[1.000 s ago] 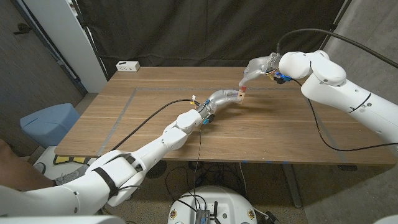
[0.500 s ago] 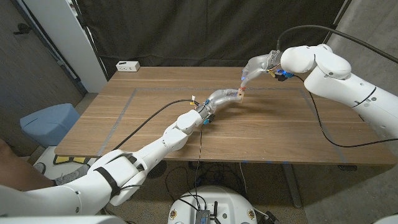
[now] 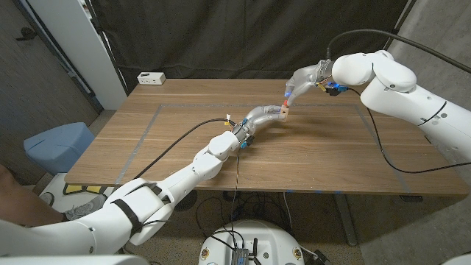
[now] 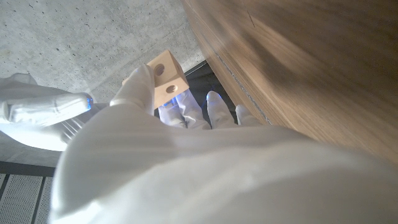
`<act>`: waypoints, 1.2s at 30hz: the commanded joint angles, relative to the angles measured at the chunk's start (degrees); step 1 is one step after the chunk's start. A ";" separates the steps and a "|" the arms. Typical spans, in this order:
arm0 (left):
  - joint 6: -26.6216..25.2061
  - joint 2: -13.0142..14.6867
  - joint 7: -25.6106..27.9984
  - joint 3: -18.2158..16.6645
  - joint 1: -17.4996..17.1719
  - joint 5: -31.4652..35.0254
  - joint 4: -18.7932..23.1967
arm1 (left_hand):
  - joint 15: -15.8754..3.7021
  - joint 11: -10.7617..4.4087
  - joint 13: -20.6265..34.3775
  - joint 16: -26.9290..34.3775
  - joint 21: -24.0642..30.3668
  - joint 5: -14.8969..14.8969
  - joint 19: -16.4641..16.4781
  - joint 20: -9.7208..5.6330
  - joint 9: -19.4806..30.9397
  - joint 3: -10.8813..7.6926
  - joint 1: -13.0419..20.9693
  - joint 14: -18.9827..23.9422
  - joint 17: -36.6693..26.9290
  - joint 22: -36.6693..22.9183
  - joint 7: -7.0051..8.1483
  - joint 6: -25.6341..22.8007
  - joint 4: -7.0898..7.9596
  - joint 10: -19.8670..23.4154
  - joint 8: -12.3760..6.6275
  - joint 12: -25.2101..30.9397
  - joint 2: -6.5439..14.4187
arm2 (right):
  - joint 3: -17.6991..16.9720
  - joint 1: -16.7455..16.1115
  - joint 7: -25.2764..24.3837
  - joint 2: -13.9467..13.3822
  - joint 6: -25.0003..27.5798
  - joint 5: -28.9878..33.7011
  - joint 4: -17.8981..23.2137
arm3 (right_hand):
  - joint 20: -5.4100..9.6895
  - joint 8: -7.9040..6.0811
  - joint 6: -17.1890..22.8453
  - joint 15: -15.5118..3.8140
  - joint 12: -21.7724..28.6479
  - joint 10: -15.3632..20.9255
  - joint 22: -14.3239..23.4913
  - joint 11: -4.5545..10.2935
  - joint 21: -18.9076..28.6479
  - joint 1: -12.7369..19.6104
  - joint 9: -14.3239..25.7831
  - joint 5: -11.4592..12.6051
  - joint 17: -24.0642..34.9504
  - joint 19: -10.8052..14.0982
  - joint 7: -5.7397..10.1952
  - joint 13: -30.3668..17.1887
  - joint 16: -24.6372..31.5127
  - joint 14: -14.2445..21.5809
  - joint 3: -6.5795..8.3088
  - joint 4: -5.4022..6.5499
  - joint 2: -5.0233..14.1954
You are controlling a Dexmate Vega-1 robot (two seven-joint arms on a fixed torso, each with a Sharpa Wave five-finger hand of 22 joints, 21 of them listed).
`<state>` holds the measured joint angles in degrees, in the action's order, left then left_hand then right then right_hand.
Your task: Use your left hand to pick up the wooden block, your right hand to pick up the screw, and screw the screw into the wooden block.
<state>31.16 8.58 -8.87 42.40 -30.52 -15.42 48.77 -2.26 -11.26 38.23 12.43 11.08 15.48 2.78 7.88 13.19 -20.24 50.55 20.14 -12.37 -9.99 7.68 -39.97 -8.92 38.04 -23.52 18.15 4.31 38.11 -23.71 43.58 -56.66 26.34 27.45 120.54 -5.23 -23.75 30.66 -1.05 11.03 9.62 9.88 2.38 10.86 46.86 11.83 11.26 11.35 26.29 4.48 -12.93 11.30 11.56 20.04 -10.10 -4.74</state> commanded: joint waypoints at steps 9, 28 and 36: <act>-0.31 0.48 0.71 0.02 -0.71 0.50 1.38 | -3.50 -0.37 0.05 0.13 0.25 0.14 -0.01 -0.39 0.23 -0.03 -0.07 0.54 -0.29 -0.21 0.75 -2.71 0.18 0.30 -0.24 -0.16 0.37 | -0.45 -1.85 -2.96 0.25 -0.21 1.13 -0.32 | 0.78 -1.49 3.45 -0.90 0.78 1.44 0.01 0.22 0.53 1.60 0.29 -0.39 0.46 1.42 -0.49 -0.10 0.87 1.06 0.82 0.26 -0.24; -0.31 0.48 0.51 0.09 -0.55 0.55 1.38 | -3.65 -0.39 0.04 0.11 0.24 0.11 -0.01 -0.44 0.22 -0.03 -0.07 0.67 -0.27 -0.21 0.77 -2.84 0.17 0.23 -0.29 -0.19 0.34 | -0.62 -2.89 -4.45 0.59 0.34 1.48 -0.12 | 1.44 -3.66 7.99 -1.40 1.18 3.02 0.03 0.41 0.58 3.48 0.78 -0.51 0.81 2.17 -1.12 -0.11 1.42 2.28 2.10 0.30 -0.14; -0.36 0.40 0.37 0.14 -0.45 0.53 1.21 | -3.60 -0.30 0.00 0.08 0.24 0.12 0.01 -0.43 0.21 -0.09 0.00 0.65 -0.27 -0.21 0.69 -2.82 0.15 0.31 -0.29 -0.18 0.44 | -0.47 -3.00 -4.74 0.91 0.82 1.60 -0.18 | 1.56 -4.61 9.70 -1.50 1.36 3.85 0.04 0.00 0.62 3.81 1.02 -0.50 1.02 2.52 -1.33 -0.11 1.71 2.92 2.52 0.52 -0.01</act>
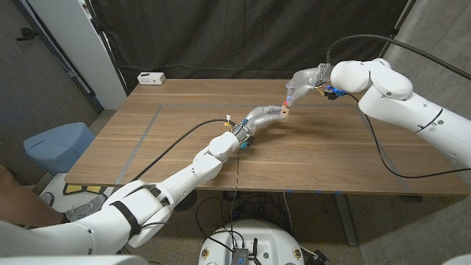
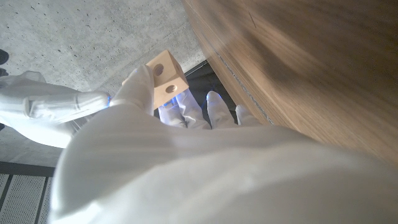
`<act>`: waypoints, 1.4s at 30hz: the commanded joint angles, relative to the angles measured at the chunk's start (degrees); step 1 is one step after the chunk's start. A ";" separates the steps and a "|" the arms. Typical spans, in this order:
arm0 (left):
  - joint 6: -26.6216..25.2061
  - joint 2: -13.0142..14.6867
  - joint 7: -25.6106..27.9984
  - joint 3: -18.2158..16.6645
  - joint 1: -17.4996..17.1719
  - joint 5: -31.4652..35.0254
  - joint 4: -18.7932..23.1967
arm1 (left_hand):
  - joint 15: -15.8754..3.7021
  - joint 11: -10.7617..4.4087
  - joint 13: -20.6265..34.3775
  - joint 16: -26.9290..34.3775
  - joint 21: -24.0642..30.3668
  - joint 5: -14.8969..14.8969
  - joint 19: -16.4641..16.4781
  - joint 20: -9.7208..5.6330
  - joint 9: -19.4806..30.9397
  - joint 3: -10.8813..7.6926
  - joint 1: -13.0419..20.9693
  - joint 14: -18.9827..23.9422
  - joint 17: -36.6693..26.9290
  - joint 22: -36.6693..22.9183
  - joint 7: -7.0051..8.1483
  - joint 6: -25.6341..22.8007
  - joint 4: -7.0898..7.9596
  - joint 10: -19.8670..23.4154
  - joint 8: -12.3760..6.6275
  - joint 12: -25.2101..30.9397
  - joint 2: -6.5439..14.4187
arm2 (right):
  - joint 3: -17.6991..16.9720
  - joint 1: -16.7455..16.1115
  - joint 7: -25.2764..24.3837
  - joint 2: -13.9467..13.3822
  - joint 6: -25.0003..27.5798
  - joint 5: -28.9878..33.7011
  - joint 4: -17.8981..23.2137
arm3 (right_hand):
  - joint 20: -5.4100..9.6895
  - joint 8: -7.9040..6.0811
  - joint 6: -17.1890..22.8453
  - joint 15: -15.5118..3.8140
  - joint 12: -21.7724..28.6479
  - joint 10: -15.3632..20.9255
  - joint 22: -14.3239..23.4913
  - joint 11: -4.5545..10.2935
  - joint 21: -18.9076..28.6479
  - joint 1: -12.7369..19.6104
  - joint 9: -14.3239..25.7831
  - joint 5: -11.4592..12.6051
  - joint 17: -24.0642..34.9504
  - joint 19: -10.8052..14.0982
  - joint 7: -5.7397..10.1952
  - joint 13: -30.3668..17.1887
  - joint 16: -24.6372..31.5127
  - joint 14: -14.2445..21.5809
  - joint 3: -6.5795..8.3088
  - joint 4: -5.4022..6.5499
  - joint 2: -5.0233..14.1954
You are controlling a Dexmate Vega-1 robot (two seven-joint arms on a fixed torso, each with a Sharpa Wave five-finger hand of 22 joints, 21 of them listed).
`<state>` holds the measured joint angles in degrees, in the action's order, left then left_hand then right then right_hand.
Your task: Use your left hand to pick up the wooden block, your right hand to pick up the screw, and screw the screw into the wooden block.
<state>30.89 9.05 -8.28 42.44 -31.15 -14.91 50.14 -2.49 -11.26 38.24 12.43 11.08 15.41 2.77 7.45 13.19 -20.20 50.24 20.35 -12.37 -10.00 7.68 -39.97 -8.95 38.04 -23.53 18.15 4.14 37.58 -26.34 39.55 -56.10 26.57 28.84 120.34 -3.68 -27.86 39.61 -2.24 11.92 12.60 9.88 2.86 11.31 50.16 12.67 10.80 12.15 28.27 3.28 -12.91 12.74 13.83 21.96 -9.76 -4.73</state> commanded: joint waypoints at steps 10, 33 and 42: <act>-0.14 -0.02 -0.17 0.09 0.21 0.07 -0.16 | -3.32 -0.23 0.00 0.04 0.24 0.18 0.03 0.12 0.22 -0.15 0.28 0.39 -0.28 -0.21 0.77 -2.74 0.23 0.28 -0.26 -0.19 0.67 | 0.30 -0.21 -1.12 0.73 0.29 0.07 -0.57 | 0.14 -1.29 2.29 -0.38 0.59 1.52 0.05 -0.28 0.18 0.49 0.31 -0.05 0.37 0.78 -0.35 -0.12 0.45 1.10 0.81 0.37 -0.03; -0.15 -0.38 -0.53 0.07 0.72 -0.17 -1.27 | -3.20 -0.23 0.00 0.00 0.24 0.18 0.06 0.10 0.22 -0.24 0.24 0.45 -0.28 -0.21 0.63 -2.76 0.26 0.32 -0.29 -0.17 0.75 | 0.84 0.01 -1.85 1.22 0.31 0.37 -1.41 | 0.49 -3.02 5.35 -1.03 0.87 3.27 0.05 -0.02 0.20 0.29 0.56 -0.04 0.74 1.40 -0.08 -0.09 0.83 2.07 1.36 0.80 0.28; -0.25 -0.32 -0.63 0.03 0.71 -0.28 -1.27 | -3.05 -0.24 -0.01 -0.04 0.24 0.19 0.07 0.19 0.22 -0.27 0.32 0.39 -0.27 -0.21 0.61 -2.73 0.21 0.29 -0.28 -0.19 0.74 | 1.27 -0.10 -2.35 1.38 0.75 1.57 -1.40 | 0.74 -3.91 7.01 -1.37 1.13 4.53 0.06 0.06 0.32 -0.38 0.64 -0.14 0.86 2.02 -0.05 -0.07 1.13 2.94 1.28 1.06 0.10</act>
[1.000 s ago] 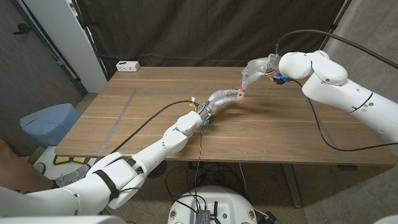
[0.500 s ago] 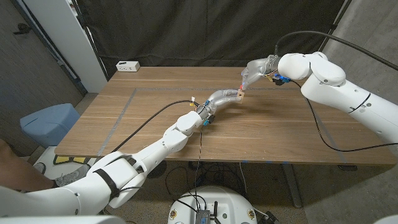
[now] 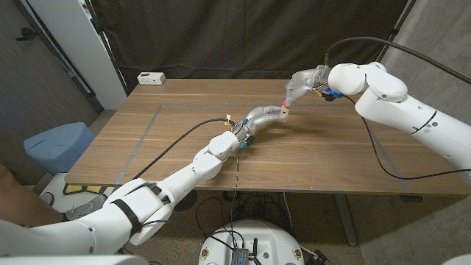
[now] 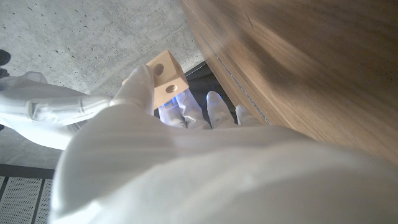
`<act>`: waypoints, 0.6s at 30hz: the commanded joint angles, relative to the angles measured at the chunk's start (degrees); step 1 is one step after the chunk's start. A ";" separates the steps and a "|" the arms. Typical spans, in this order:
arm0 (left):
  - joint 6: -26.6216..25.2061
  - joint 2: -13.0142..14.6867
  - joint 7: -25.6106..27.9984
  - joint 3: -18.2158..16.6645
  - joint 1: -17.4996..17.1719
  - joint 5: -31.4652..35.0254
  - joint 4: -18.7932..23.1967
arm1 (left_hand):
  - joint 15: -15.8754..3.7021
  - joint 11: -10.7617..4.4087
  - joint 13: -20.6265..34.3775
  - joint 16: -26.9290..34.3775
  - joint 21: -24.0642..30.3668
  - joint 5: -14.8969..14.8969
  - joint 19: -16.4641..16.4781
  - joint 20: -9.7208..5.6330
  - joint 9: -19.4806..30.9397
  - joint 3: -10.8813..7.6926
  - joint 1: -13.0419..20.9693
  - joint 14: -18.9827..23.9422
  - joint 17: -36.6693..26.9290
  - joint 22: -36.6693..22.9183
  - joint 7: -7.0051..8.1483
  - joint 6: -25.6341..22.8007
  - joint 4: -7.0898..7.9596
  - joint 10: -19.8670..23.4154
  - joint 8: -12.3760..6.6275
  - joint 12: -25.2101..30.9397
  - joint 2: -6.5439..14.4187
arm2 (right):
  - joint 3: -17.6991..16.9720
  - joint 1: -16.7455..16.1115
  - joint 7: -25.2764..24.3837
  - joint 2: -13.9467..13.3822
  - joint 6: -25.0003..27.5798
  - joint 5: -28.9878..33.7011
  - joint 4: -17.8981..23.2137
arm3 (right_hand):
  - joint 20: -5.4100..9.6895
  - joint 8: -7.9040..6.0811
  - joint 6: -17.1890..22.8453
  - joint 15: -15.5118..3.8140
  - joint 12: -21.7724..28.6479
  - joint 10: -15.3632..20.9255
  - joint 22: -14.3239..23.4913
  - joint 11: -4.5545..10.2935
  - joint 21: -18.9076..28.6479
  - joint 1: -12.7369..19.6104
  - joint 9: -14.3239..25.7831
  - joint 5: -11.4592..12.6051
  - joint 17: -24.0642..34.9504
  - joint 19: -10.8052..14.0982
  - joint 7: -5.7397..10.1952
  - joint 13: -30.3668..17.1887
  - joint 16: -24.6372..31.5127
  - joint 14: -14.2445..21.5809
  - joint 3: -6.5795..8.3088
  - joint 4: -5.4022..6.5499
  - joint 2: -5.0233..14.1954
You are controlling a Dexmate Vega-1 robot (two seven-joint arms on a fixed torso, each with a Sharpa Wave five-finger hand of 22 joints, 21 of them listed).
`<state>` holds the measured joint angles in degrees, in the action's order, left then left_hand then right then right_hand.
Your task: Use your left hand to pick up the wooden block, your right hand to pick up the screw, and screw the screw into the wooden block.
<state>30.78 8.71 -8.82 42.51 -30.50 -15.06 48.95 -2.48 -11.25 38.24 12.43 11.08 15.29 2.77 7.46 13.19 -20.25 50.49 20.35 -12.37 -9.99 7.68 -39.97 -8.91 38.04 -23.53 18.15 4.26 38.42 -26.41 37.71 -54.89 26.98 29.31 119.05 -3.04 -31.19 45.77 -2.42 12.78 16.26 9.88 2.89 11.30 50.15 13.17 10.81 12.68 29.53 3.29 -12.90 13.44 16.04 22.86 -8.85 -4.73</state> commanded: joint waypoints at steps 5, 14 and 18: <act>-0.16 0.00 -0.14 -0.04 0.05 -0.18 -0.09 | -3.15 -0.29 0.00 -0.01 0.24 0.29 0.07 0.20 0.22 -0.21 0.19 0.43 -0.28 -0.21 0.62 -2.77 0.09 0.25 -0.31 -0.21 0.64 | 0.36 -0.31 -0.71 0.21 0.78 1.35 -0.04 | 0.24 -1.01 1.68 -1.43 0.33 1.40 0.06 0.16 0.38 -0.72 0.12 -0.19 0.39 1.10 -0.19 -0.06 0.59 1.20 0.34 0.27 0.04; -0.43 0.14 -0.09 -0.02 -0.14 -0.18 0.37 | -3.18 -0.33 0.00 0.00 0.25 0.26 0.10 0.17 0.22 -0.17 0.14 0.42 -0.30 -0.21 0.54 -2.75 0.14 0.26 -0.30 -0.20 0.66 | 0.32 -0.77 -0.96 0.08 1.08 1.89 0.27 | 0.38 -1.84 3.29 -1.76 0.61 2.75 0.06 0.46 0.32 -1.55 0.14 -0.31 0.53 1.31 -0.29 -0.03 0.75 1.70 0.19 0.58 -0.01; -0.60 0.21 -0.08 0.02 -0.22 -0.15 0.59 | -3.09 -0.25 0.01 0.00 0.25 0.27 0.10 0.14 0.22 -0.20 0.16 0.47 -0.29 -0.21 0.56 -2.73 0.14 0.24 -0.29 -0.21 0.67 | 0.34 -0.89 -0.86 0.08 1.18 2.00 0.32 | 0.36 -2.18 3.95 -1.74 0.65 3.12 0.06 0.73 0.34 -1.74 0.15 -0.34 0.55 1.49 -0.26 -0.02 0.77 1.86 0.18 0.61 -0.04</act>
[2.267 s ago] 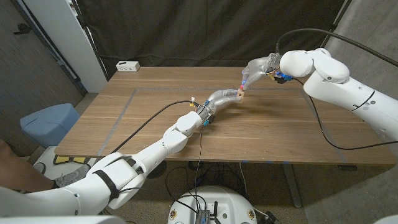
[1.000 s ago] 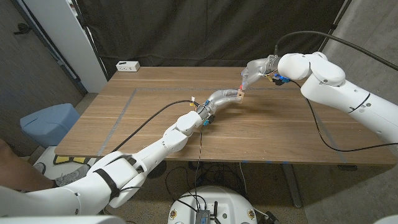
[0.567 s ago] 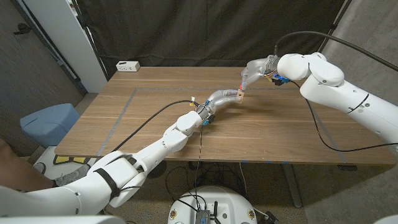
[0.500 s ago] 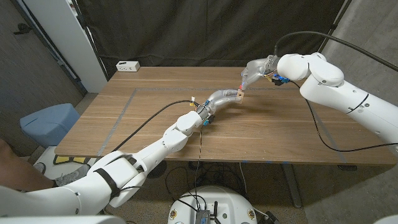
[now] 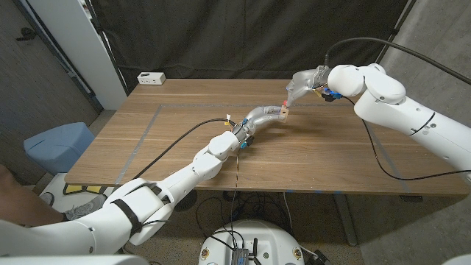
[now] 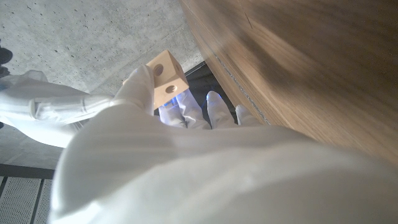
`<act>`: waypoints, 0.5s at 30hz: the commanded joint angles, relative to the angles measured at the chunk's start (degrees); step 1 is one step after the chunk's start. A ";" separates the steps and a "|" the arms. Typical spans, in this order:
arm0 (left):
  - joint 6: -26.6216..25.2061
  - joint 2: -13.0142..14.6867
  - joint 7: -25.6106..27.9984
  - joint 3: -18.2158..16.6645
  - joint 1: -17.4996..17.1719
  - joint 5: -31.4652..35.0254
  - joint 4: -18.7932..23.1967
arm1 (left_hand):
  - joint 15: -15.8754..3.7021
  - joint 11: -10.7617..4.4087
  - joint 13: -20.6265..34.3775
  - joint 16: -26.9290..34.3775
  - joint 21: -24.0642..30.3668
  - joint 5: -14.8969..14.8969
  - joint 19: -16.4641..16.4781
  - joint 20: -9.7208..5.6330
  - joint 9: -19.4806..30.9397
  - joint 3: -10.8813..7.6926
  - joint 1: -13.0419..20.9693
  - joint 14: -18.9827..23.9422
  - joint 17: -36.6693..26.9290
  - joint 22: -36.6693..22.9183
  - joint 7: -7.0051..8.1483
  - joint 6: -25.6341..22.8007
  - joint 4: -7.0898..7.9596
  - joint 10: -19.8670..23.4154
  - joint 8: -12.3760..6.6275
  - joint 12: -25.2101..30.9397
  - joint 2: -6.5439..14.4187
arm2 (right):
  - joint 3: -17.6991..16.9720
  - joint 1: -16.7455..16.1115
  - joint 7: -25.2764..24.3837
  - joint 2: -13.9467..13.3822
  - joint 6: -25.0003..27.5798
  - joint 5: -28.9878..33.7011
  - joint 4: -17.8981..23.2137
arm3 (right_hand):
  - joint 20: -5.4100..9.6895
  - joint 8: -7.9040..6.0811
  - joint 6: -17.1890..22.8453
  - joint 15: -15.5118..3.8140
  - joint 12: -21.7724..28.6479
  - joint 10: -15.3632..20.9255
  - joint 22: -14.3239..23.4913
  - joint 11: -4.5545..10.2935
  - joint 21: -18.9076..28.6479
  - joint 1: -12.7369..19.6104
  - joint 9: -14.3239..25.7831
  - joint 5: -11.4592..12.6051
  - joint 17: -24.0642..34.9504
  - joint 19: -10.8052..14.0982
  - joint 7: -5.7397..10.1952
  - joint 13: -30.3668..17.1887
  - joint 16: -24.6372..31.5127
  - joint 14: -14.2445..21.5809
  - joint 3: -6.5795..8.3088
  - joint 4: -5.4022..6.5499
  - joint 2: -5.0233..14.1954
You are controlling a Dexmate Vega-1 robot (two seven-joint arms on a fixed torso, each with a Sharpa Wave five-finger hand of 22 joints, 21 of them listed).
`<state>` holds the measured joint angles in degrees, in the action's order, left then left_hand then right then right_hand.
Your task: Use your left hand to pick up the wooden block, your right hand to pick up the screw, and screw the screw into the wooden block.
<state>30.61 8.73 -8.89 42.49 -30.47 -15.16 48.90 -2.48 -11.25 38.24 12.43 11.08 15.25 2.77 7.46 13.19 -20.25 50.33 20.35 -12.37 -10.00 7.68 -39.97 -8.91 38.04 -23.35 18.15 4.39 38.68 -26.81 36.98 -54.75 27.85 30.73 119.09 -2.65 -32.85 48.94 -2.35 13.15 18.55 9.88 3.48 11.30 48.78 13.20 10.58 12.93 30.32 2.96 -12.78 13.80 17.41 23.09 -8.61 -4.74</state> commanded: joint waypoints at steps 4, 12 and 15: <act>-0.49 0.21 0.01 0.09 -0.24 0.03 0.71 | -3.11 -0.29 0.01 -0.02 0.26 0.31 0.13 0.17 0.23 -0.22 0.33 0.45 -0.28 -0.21 0.60 -2.70 0.14 0.24 -0.47 -0.21 0.54 | 0.11 -0.71 -0.28 -0.09 0.76 1.07 0.54 | -0.04 -0.91 1.47 -1.77 0.33 1.21 0.06 0.21 0.28 -0.68 0.19 -0.17 0.35 0.69 0.21 -0.13 0.46 0.68 -0.12 0.46 -0.07; -0.48 0.20 -0.20 0.15 -0.22 -0.02 0.80 | -3.10 -0.19 0.02 -0.04 0.25 0.32 0.12 0.22 0.23 -0.26 0.31 0.41 -0.30 -0.21 0.51 -2.64 0.18 0.27 -0.45 -0.19 0.64 | 0.02 -1.22 -0.39 -0.24 1.38 1.72 1.21 | 0.09 -1.41 2.10 -1.84 0.44 2.01 0.07 0.25 0.34 -1.55 0.34 -0.31 0.46 1.05 0.03 -0.10 0.68 1.23 -0.42 0.77 -0.11; -0.53 0.22 -0.24 0.14 -0.32 -0.09 0.97 | -3.07 -0.06 0.02 -0.06 0.25 0.33 0.12 0.23 0.24 -0.31 0.31 0.40 -0.30 -0.21 0.53 -2.61 0.20 0.17 -0.44 -0.22 0.69 | -0.04 -1.14 0.17 -0.43 1.45 1.74 1.50 | 0.15 -0.90 0.13 -1.78 0.10 1.63 0.08 -0.32 0.27 -1.90 0.53 -0.32 0.53 1.06 -0.10 -0.08 0.68 1.25 -0.53 0.81 -0.09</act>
<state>30.23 8.88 -8.92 42.53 -30.62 -15.18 49.52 -2.48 -11.26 38.24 12.43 11.08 15.13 2.77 7.46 13.15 -20.22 50.33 20.35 -12.37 -10.00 7.68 -39.97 -8.94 38.04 -23.53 18.15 4.38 38.71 -27.57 36.63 -54.82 28.70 31.85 119.67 -2.56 -33.91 50.63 -2.46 13.36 20.19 9.88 3.68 11.30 47.53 13.47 10.37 13.20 30.83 3.07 -12.78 14.02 18.13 22.60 -8.13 -4.84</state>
